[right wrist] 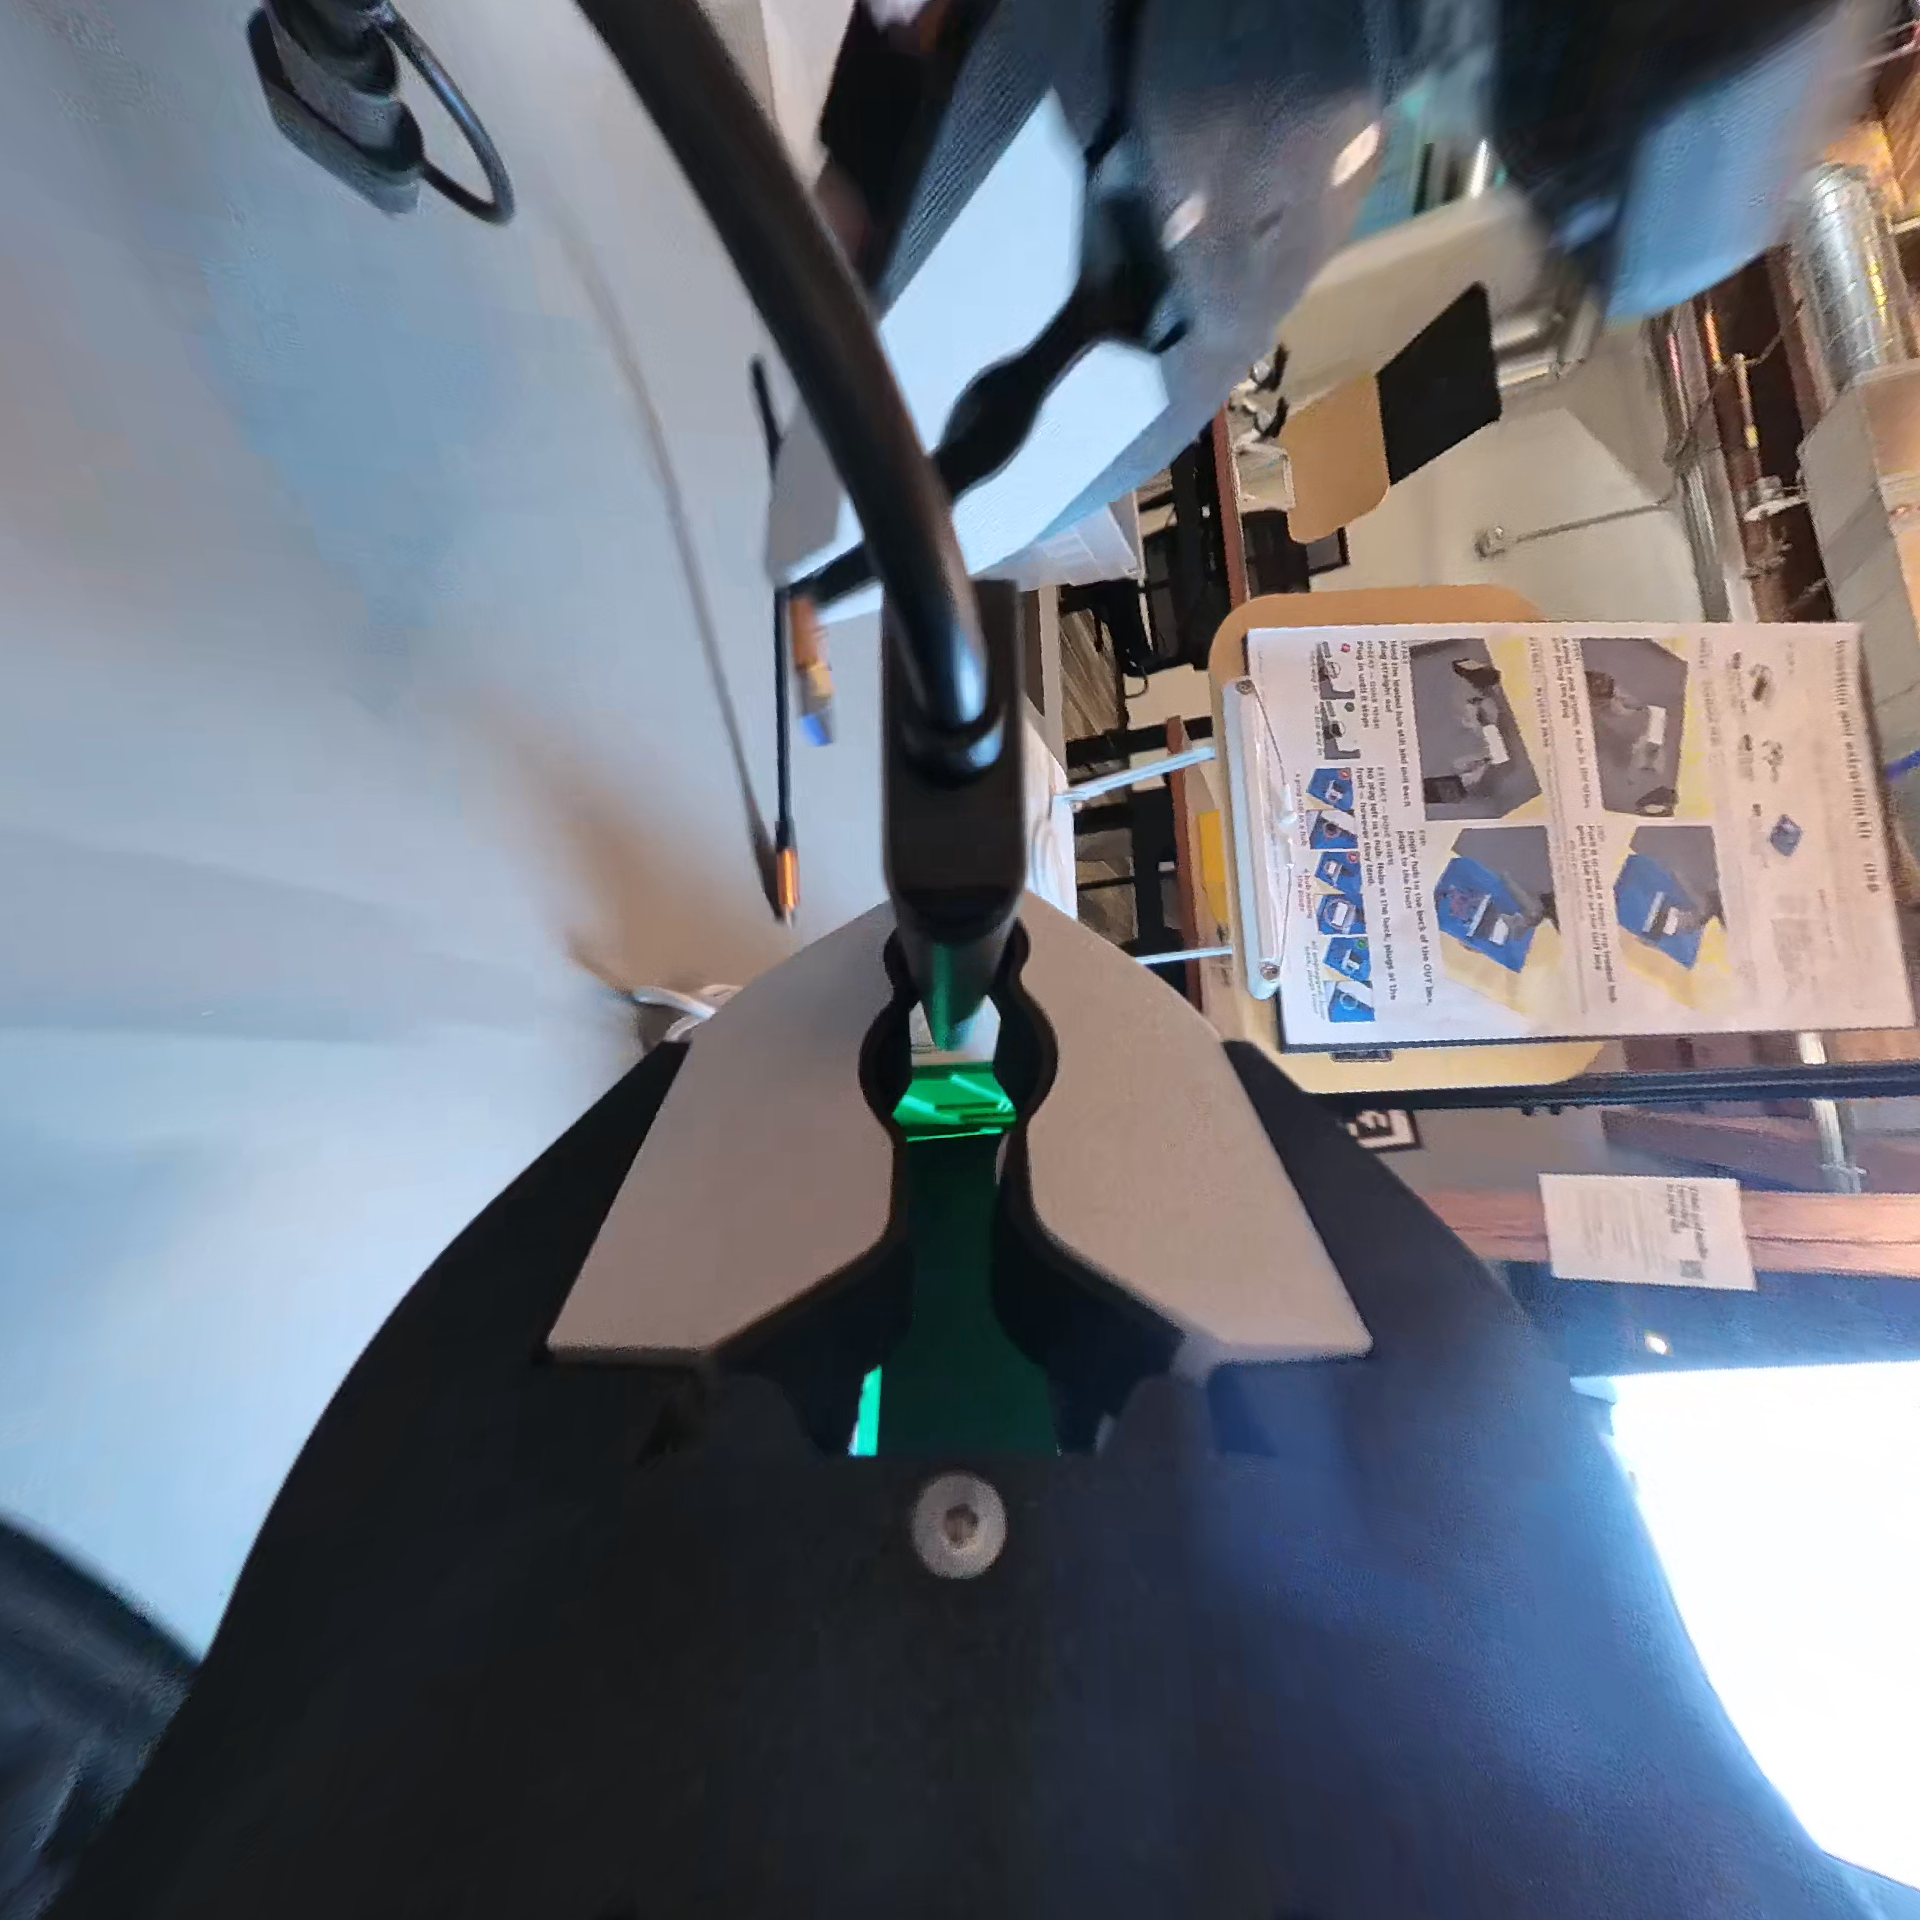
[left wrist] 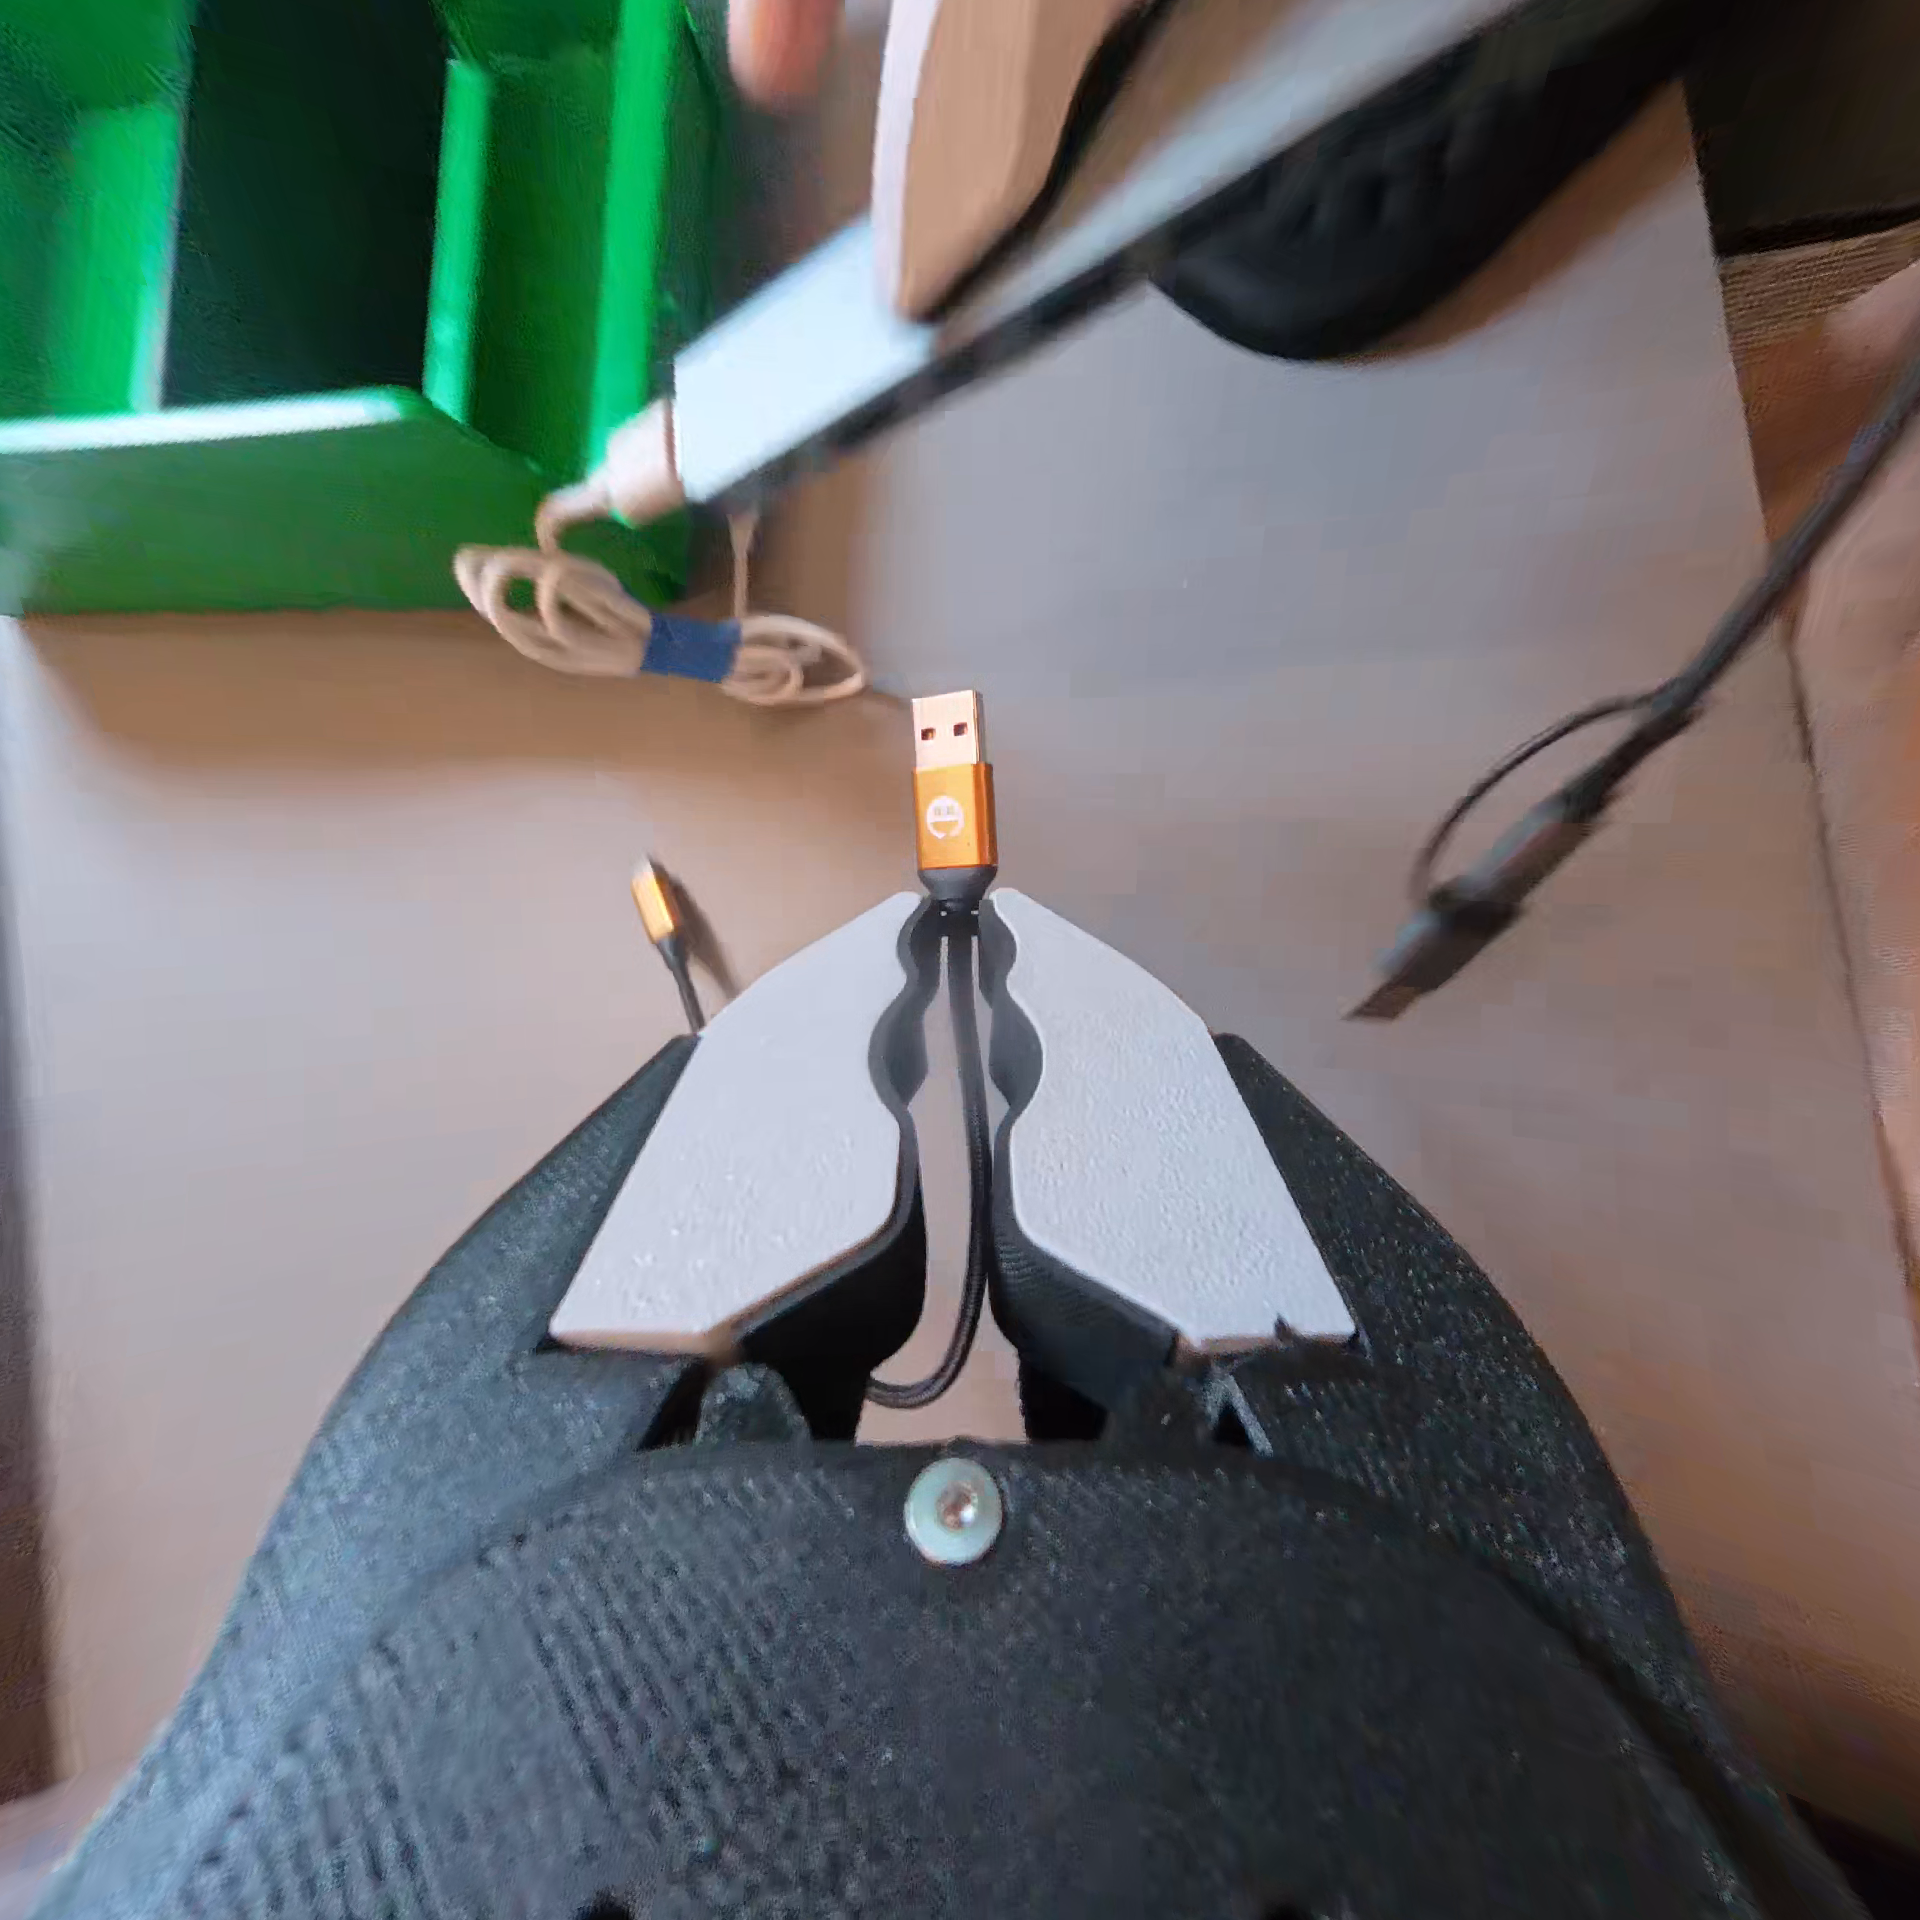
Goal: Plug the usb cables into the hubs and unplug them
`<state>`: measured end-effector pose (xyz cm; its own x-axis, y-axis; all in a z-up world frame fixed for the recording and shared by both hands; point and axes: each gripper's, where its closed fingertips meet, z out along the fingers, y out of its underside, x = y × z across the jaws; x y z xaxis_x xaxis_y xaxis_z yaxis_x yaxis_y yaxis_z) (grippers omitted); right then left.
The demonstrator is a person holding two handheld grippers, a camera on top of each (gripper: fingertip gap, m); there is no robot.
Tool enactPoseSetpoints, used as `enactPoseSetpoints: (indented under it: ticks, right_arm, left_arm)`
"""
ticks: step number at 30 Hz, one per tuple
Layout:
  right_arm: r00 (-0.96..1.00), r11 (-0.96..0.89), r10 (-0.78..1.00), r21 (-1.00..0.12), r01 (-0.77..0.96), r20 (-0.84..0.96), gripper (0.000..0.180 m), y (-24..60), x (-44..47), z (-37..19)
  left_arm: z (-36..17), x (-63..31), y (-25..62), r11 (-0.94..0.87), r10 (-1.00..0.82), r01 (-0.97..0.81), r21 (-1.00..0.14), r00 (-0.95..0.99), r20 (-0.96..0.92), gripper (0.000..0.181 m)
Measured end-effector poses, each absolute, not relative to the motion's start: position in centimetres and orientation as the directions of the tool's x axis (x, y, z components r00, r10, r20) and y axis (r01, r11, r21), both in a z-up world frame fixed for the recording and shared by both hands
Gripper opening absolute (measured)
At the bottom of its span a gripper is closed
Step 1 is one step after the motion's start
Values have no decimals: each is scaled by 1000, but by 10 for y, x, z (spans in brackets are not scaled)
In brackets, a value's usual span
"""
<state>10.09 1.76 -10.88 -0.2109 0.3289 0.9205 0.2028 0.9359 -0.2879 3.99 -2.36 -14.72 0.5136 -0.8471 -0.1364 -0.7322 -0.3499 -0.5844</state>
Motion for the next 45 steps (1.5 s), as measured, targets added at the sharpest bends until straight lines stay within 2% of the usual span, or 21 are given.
enactPoseSetpoints:
  ticks: [1,4,6,8,12,16,22,27,31,36,40,43,45]
  right_arm:
    - [-204,940,314,-272,208,927,12,17,94,-108]
    - [-180,950,279,-244,194,943,12,13,69,-104]
    - [-173,957,262,-232,172,949,12,8,54,-102]
    - [-165,960,251,-225,165,954,11,5,43,-101]
    - [-169,962,246,-219,164,955,11,5,34,-104]
    - [-190,969,207,-174,177,960,11,5,30,-111]
    - [-203,980,138,-104,170,969,11,1,34,-113]
    - [-198,972,126,-81,220,972,11,9,35,-115]
    - [-218,961,96,-33,276,971,10,15,34,-120]
    - [-216,932,163,-78,353,963,11,23,35,-116]
    - [-257,913,112,3,409,960,11,27,32,-125]
    - [-279,918,97,22,396,955,11,24,32,-128]
    - [-291,917,78,46,396,954,10,24,31,-128]
  left_arm:
    - [-133,41,-28,-341,-843,-742,-577,513,-162,8]
    - [-108,39,-33,-341,-818,-786,-516,518,-249,8]
    - [-103,38,-35,-349,-820,-789,-506,518,-242,8]
    - [-106,30,-35,-368,-816,-796,-480,524,-244,8]
    - [-108,22,-35,-380,-807,-773,-507,546,-227,8]
    - [-114,19,-36,-384,-812,-798,-465,532,-242,8]
    - [-113,28,-38,-398,-844,-714,-576,531,-74,8]
    - [-113,32,-31,-433,-827,-655,-619,562,-17,7]
    - [-119,35,-28,-466,-816,-625,-626,578,29,7]
    - [-124,34,-20,-510,-778,-609,-607,628,23,7]
    - [-130,35,-18,-515,-777,-615,-597,629,23,7]
    - [-126,34,-18,-520,-779,-576,-631,623,73,7]
    - [-133,35,-18,-506,-790,-615,-605,611,40,7]
